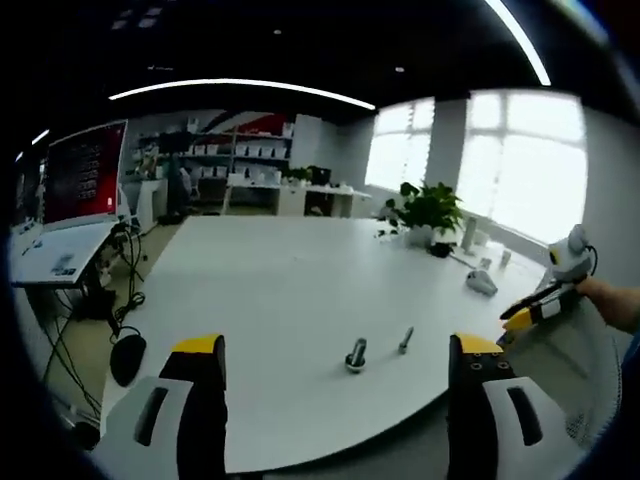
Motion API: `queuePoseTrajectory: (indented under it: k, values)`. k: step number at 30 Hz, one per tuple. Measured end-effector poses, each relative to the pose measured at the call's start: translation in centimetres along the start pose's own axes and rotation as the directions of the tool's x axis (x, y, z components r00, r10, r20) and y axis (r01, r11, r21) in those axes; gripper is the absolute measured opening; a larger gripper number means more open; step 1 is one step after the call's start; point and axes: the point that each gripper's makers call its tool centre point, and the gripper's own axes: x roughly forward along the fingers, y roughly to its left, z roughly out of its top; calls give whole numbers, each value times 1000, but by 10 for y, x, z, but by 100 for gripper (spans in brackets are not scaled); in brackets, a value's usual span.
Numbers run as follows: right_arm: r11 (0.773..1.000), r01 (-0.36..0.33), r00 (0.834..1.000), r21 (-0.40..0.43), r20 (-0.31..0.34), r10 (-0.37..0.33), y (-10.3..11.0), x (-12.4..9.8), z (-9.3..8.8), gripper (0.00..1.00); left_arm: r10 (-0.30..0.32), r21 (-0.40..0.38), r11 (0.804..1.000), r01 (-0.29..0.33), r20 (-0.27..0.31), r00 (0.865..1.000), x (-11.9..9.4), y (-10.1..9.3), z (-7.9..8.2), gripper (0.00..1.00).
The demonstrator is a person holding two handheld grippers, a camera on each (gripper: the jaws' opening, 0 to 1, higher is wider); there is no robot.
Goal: Place the washer onto the threaded stud by aligning its center hole with the stud, sliding it down to the base, and recovering from edge contact or off-axis alignment until the washer reaches the visible bottom stop.
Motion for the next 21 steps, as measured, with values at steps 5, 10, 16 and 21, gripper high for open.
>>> queuePoseTrajectory:
  k: [5, 10, 16, 21]
  values:
    - [1000, 4, 1000, 1, 2, -4, -1, 0, 0, 30, -4, -72, 997, 4, 6, 1000, 0, 5, 0, 92]
    - [1000, 2, 1000, 0, 5, -2, -1, 0, 1, 30, 28, -49, 998, -27, 24, 999, -6, 2, 2, 91]
    - [1000, 9, 1000, 8, 17, -9, -2, 0, 2, 30, 63, 44, 997, -65, 30, 998, -10, -1, 2, 88]
    - [1000, 12, 1000, 10, 27, -12, -3, -1, 4, 29, 90, -32, 996, -88, 63, 994, -12, 4, 7, 82]
